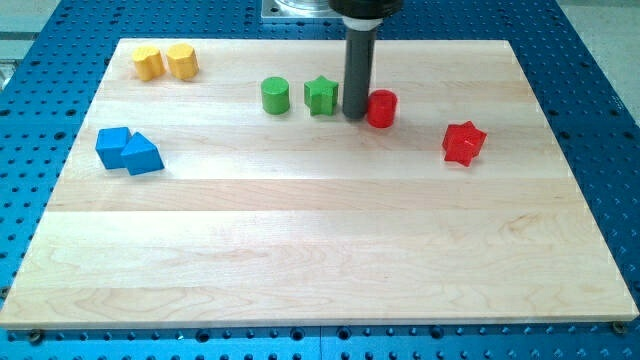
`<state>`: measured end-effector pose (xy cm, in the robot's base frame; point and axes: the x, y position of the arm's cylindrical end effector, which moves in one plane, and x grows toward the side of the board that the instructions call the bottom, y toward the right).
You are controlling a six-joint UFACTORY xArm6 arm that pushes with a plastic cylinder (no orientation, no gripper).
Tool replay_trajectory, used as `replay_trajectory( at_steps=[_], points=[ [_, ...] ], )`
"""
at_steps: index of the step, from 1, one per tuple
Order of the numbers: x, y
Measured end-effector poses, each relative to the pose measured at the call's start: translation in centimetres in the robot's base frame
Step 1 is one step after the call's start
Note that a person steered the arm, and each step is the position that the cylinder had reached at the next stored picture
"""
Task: Move the red circle into the red star
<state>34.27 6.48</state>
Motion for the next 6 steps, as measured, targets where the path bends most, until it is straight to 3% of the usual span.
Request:
replay_trajectory(
  at_steps=[2, 3, 4, 5, 6],
  points=[
    [0.0, 11.0],
    [-2.3, 12.5],
    [-2.0, 15.3],
    [1.8, 15.9],
    [2.4, 16.1]
  ],
)
